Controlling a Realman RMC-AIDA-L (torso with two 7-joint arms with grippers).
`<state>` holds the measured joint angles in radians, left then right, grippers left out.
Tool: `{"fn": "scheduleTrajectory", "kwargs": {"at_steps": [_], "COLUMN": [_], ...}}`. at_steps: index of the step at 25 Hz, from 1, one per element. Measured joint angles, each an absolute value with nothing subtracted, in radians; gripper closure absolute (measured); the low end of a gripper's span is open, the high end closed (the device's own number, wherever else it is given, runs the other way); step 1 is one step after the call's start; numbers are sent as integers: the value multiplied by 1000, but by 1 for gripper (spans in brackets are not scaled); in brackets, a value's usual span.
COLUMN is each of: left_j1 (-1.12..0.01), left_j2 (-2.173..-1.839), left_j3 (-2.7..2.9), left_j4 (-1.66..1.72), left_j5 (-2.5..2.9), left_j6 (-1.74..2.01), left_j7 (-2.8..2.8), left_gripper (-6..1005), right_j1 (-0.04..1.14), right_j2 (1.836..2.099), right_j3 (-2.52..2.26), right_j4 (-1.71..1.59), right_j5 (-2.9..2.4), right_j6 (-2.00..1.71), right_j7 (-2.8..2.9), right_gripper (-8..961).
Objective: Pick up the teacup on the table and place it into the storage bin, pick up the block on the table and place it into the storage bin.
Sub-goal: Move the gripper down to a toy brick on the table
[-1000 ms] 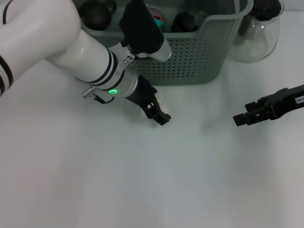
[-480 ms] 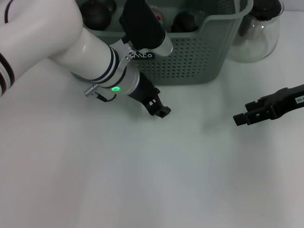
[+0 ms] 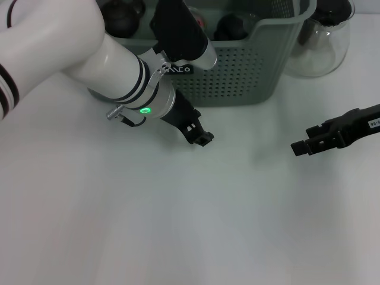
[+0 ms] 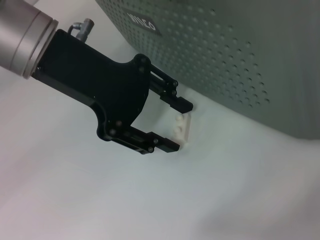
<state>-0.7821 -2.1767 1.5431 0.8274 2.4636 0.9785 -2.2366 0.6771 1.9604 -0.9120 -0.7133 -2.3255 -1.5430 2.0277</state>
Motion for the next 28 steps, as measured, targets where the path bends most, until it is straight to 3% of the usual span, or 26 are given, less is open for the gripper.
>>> {"fn": "scheduleTrajectory", "kwargs": {"at_steps": [28], "left_j1": [-785], "left_j2": [-2177], "left_j3": [1559], "left_j4": [817], "left_j5": [2487], "left_j6": [957], "left_j7": [-2249], "left_gripper": [517], "right_j1": [681], "right_j2": [1962], "right_j3": [-913], "right_j4": [-713], "right_j5": [-2326], "right_j6": [-1529], "right_j7": [2029], "right_gripper": [163]}}
